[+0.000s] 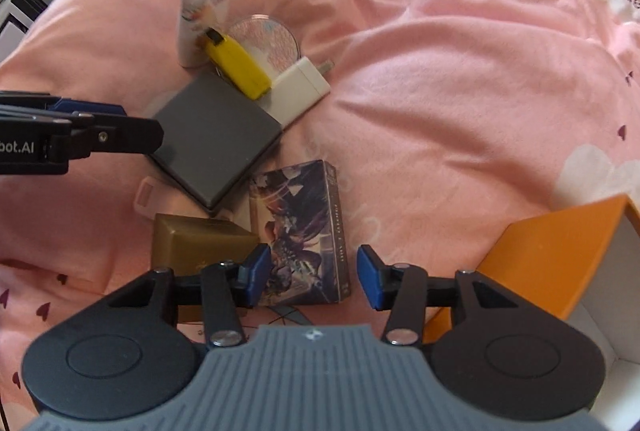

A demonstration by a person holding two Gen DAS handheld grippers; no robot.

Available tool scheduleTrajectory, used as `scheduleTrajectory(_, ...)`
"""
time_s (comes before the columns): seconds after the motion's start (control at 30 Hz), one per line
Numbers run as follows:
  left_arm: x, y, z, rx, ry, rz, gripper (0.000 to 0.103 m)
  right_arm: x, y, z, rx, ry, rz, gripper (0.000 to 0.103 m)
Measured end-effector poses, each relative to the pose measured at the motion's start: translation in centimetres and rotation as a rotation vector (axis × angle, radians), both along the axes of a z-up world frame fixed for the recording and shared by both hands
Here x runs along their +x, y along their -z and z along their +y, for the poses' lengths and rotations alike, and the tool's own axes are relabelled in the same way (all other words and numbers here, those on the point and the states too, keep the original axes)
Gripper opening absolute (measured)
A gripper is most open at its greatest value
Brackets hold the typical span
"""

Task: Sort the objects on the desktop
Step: 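Grasp the black square box with left gripper while right grasps the PHOTO CARD box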

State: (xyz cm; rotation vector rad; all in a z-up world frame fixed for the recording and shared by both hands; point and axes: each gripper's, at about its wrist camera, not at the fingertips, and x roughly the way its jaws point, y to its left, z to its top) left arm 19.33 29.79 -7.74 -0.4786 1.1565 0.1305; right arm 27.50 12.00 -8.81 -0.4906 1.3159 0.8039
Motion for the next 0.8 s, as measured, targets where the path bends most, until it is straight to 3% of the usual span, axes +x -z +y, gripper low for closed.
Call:
scheduleTrajectory(0.1,0.9,1.4,0.3,-0.011,0.019,0.036,0.069,0.8,1.1,0.6,-0.032,-0.008,0.027,0.052)
scheduleTrajectory(0.17,1.5,2.1,0.5,-0.042,0.031,0.048,0.078,1.6,1.8,0.7,-0.029,0.008,0.074,0.056)
scheduleTrajectory(0.23,1.9,2.6,0.5,-0.058,0.055,0.053,0.081,2.2,2.2,0.8,-0.027,0.013,0.102,0.058)
scheduleTrajectory(0.47,3.3,4.2,0.0,-0.119,0.099,0.067,0.081,3.4,3.6,0.8,-0.022,0.043,0.184,0.064)
scheduleTrajectory(0.63,3.1,3.9,0.0,-0.149,0.087,0.055,0.064,3.3,4.2,1.1,-0.01,0.038,0.231,0.061)
scheduleTrajectory(0.8,2.2,2.5,0.2,-0.169,0.059,0.018,0.049,2.9,2.6,0.0,0.035,0.046,0.205,0.042)
